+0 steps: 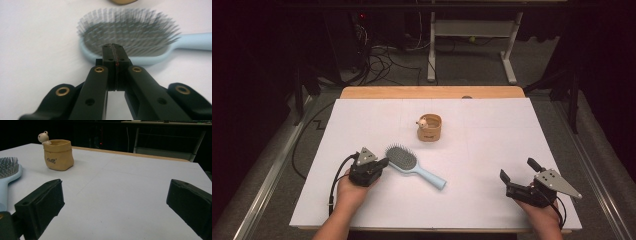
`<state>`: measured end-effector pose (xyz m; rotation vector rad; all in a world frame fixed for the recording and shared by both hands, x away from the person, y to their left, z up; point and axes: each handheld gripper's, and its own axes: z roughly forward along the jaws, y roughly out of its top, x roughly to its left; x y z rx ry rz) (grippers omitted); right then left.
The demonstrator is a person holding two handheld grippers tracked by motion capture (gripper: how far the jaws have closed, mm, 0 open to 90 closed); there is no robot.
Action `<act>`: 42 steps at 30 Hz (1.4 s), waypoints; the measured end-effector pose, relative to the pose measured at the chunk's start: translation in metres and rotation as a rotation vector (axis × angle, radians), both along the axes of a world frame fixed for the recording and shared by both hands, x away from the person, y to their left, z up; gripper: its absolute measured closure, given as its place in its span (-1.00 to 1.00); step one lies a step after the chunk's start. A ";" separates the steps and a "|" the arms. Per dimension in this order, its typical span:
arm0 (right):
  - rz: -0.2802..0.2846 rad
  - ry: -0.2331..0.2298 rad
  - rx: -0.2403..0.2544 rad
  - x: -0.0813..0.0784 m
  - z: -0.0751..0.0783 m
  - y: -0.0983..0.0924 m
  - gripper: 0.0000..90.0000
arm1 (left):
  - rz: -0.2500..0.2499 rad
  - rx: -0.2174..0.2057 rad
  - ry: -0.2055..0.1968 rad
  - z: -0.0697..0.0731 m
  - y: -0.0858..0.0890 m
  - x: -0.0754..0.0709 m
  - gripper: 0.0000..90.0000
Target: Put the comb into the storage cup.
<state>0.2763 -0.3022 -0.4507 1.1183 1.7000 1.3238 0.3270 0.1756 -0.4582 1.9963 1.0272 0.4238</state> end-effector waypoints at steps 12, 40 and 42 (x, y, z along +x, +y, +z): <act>0.003 0.001 0.002 0.000 0.000 0.000 -0.95 | -0.141 -0.030 0.012 0.006 -0.065 -0.005 1.00; 0.011 0.005 0.002 0.000 0.000 0.001 -0.95 | -0.234 0.097 0.104 -0.006 -0.115 0.013 1.00; 0.011 0.003 0.003 0.000 0.000 0.000 -0.95 | -0.241 0.118 0.102 -0.005 -0.114 0.010 1.00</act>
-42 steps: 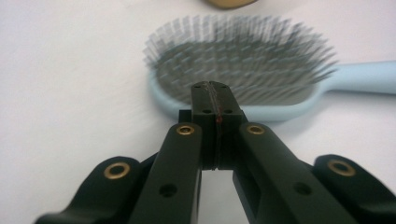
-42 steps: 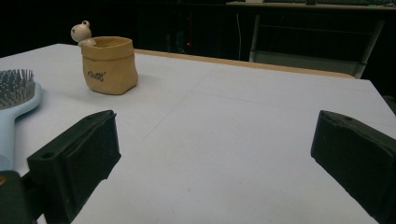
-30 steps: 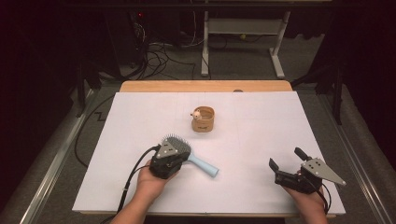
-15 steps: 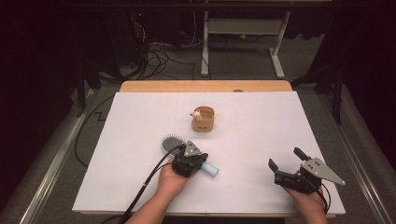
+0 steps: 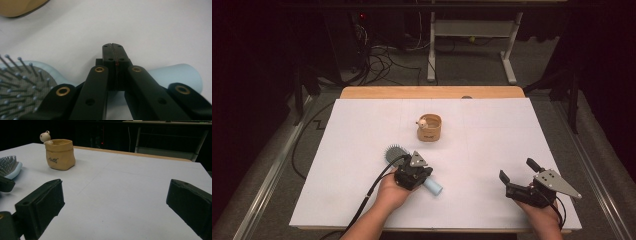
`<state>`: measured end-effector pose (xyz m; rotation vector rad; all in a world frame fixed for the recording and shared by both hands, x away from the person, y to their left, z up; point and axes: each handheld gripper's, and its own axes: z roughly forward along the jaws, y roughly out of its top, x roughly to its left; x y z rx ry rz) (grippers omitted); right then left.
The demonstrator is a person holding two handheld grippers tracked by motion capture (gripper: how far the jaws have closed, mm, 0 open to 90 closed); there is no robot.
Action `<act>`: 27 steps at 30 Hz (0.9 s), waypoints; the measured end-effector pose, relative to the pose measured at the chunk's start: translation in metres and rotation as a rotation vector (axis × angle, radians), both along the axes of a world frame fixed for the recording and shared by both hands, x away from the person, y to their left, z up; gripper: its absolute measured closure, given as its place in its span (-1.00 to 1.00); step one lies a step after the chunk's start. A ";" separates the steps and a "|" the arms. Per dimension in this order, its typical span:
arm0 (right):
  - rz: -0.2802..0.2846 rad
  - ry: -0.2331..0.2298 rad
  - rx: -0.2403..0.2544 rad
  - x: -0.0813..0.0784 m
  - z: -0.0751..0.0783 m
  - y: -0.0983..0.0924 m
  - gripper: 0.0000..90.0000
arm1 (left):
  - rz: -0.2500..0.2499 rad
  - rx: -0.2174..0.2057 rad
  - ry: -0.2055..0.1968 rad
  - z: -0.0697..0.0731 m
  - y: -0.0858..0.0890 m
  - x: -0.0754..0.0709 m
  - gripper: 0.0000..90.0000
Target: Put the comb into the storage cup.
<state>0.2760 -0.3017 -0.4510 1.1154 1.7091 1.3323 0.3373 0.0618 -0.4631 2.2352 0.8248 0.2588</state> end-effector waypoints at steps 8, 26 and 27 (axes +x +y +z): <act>-0.002 0.003 0.001 0.000 0.000 0.000 -0.95 | -0.020 0.039 -0.009 0.000 0.020 -0.014 1.00; -0.007 0.001 0.004 -0.001 0.000 0.000 -0.94 | 0.002 0.110 -0.032 0.000 0.067 -0.040 1.00; -0.008 0.002 0.005 0.000 0.000 -0.001 -0.94 | 0.007 0.111 -0.032 0.000 0.070 -0.040 1.00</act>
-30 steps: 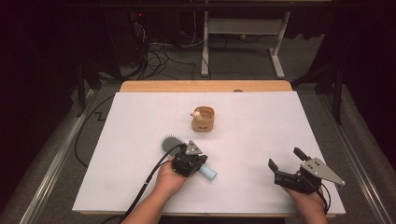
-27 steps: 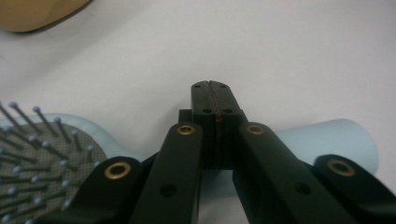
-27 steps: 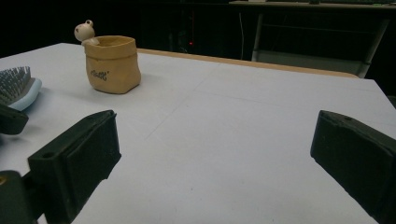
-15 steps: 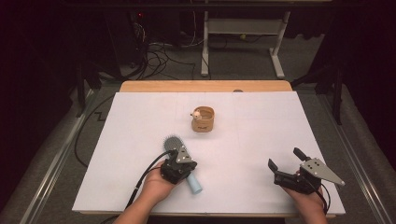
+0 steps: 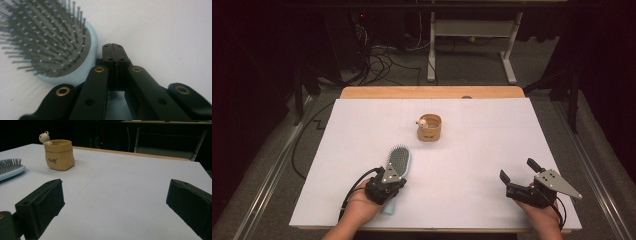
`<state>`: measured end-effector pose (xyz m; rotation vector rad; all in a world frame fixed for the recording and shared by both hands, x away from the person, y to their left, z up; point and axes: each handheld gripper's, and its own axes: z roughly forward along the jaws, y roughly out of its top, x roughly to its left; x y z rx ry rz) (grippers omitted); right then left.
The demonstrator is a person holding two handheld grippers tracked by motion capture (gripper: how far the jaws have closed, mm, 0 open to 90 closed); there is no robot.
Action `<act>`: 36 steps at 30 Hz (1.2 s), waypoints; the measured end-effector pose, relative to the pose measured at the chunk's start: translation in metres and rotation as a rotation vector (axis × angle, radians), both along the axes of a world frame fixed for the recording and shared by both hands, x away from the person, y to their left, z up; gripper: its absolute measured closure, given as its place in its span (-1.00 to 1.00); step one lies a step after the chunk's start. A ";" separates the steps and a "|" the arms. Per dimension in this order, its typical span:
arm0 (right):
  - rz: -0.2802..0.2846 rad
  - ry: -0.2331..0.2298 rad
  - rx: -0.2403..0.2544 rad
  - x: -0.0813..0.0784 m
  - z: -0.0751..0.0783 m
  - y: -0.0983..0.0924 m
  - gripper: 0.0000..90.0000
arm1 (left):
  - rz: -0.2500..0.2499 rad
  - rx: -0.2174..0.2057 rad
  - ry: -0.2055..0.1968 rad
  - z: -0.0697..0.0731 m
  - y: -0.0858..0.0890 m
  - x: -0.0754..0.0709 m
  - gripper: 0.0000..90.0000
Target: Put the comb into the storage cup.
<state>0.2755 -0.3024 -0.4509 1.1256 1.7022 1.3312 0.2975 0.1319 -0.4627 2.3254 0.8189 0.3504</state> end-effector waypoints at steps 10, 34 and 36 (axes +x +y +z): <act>-0.001 0.001 -0.001 0.000 0.000 0.001 -0.94 | 0.050 0.008 -0.026 0.002 0.031 -0.004 1.00; -0.002 -0.005 -0.002 -0.001 0.001 0.000 -0.94 | 0.081 -0.175 -0.068 0.006 0.062 -0.011 0.77; -0.001 -0.004 -0.003 -0.001 0.001 0.000 -0.94 | 0.089 -0.209 -0.079 0.007 0.067 -0.010 0.72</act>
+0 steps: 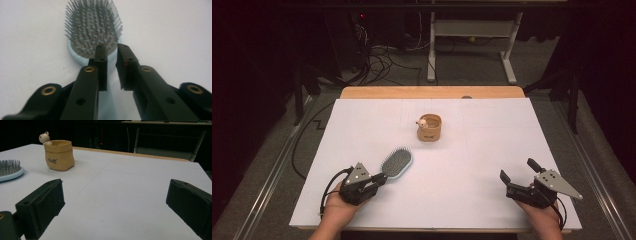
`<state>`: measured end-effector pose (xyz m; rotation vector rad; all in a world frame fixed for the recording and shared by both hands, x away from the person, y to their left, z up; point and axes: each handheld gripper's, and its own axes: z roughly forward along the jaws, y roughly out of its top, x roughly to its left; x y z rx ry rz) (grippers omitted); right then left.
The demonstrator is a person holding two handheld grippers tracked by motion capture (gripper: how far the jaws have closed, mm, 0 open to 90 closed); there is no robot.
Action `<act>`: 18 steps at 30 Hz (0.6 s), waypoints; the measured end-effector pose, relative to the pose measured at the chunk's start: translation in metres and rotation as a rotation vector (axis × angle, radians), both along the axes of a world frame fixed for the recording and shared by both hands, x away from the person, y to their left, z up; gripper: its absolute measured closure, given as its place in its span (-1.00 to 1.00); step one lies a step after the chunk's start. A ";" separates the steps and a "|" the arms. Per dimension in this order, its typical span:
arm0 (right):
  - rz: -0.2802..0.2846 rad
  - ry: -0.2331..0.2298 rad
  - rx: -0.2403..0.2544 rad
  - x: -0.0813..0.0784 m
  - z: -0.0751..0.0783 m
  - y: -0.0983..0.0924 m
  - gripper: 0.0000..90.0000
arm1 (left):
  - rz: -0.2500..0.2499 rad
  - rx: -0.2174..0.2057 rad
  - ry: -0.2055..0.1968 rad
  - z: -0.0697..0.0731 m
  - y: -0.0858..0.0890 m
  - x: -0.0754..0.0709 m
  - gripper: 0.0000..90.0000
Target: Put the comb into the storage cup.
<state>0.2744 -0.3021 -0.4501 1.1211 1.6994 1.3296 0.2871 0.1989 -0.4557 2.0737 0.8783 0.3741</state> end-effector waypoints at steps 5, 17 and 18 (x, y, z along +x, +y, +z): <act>0.002 0.001 -0.002 0.000 0.000 0.001 -0.94 | 0.048 -0.039 -0.053 0.002 0.010 0.001 0.48; 0.000 0.000 0.001 0.000 0.000 0.000 -0.94 | 0.091 -0.116 -0.086 0.002 0.023 0.004 -0.09; 0.000 0.000 0.001 0.000 0.000 0.000 -0.94 | 0.092 -0.120 -0.091 0.003 0.024 0.004 -0.12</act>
